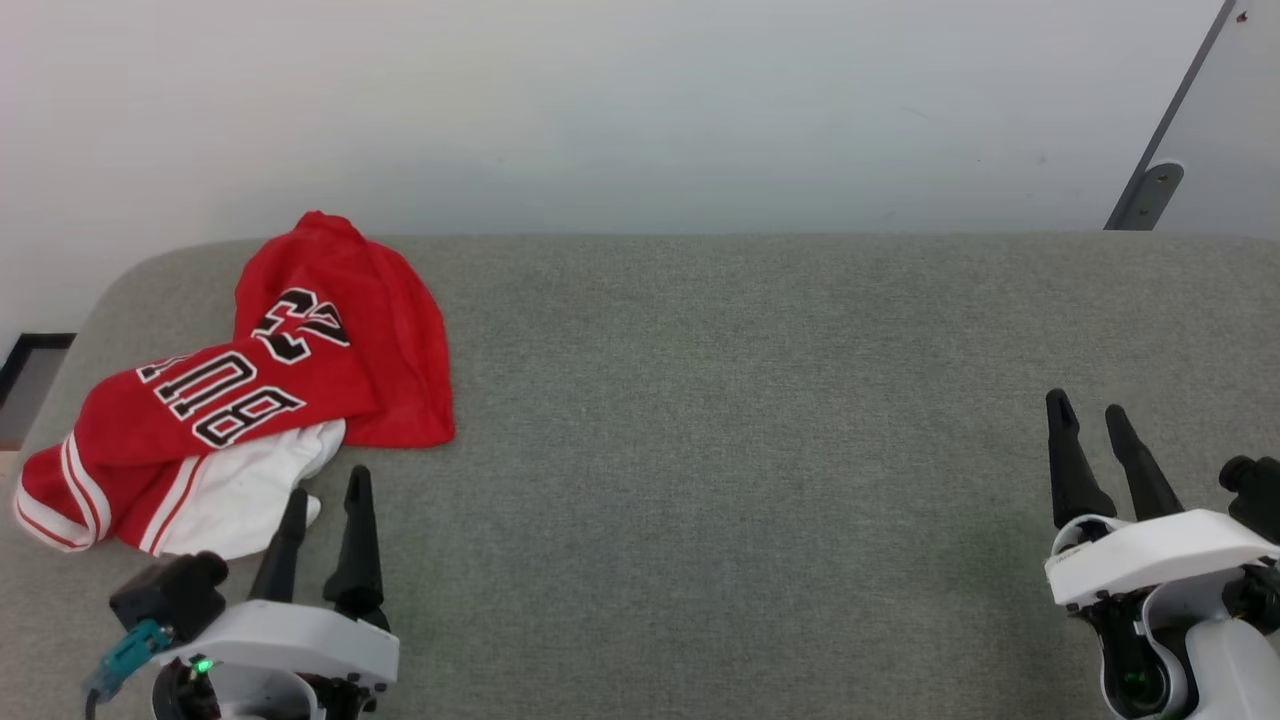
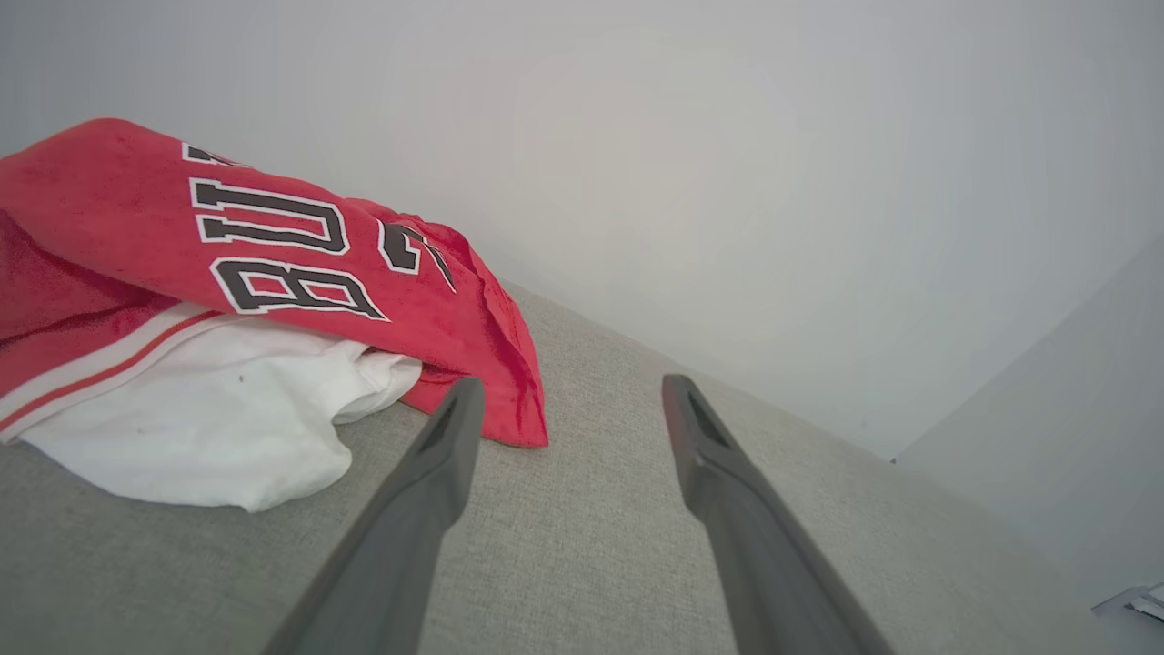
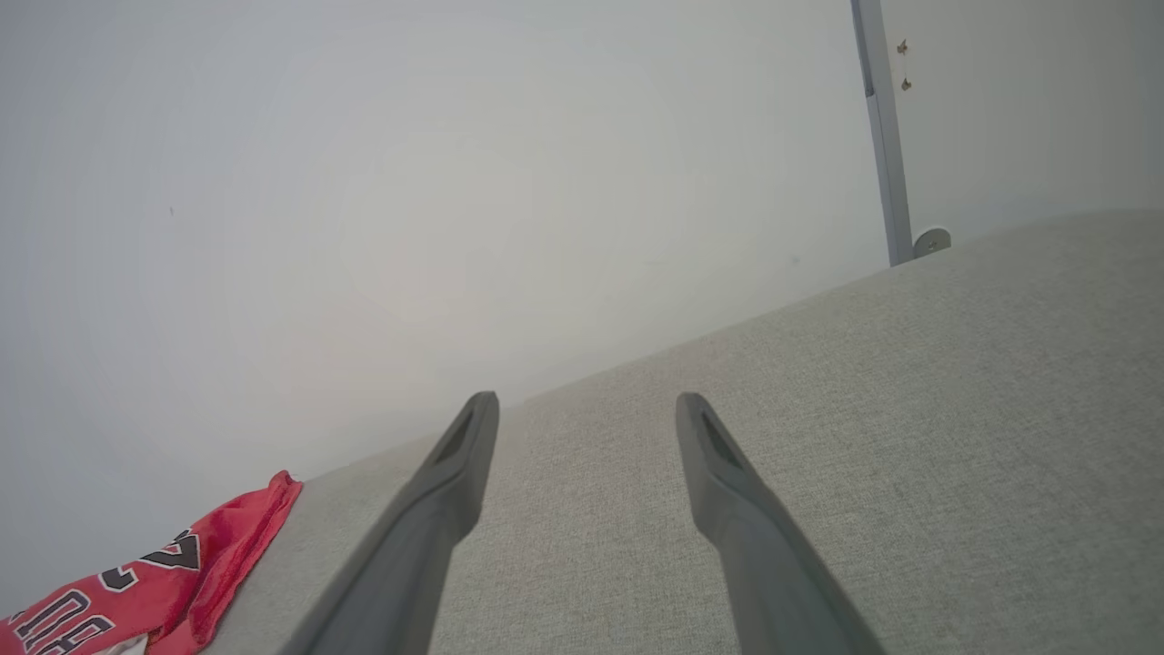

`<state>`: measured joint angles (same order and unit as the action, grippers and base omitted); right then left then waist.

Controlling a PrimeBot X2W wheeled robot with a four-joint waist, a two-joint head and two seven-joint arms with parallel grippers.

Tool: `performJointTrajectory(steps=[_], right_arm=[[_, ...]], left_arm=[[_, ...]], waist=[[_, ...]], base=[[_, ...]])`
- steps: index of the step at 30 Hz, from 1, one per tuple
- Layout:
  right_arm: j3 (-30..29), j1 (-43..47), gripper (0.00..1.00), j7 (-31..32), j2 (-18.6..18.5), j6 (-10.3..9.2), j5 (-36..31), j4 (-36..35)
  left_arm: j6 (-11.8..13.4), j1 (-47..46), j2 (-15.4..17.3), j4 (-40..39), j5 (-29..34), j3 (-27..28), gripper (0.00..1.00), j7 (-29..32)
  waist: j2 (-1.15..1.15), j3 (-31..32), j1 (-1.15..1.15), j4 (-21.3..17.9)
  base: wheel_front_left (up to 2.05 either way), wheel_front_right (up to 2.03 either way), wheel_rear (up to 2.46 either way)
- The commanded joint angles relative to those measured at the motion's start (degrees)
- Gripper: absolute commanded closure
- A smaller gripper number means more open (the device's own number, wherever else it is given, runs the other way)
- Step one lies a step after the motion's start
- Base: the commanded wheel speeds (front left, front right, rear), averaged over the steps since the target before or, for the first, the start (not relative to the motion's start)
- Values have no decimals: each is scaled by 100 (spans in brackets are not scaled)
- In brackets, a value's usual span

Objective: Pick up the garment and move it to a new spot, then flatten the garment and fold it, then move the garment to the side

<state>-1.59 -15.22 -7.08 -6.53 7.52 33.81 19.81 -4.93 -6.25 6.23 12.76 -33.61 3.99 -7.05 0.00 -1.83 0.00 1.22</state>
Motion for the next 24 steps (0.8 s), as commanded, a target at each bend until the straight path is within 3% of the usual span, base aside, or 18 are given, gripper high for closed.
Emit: performJointTrajectory(steps=[1, 24], right_arm=[[-36, -185, 0, -64, 6, -3, -279, -78], [-265, -36, 0, -379, 83, -4, -1639, -81]], left_arm=[[37, -142, 64, -52, 227, -16, 0, -68], [84, 8, 186, 136, 1457, -171, 0, -383]], waist=[[0, -14, 0, -2], [0, 74, 0, 39]], base=[[0, 0, 0], [0, 0, 0]])
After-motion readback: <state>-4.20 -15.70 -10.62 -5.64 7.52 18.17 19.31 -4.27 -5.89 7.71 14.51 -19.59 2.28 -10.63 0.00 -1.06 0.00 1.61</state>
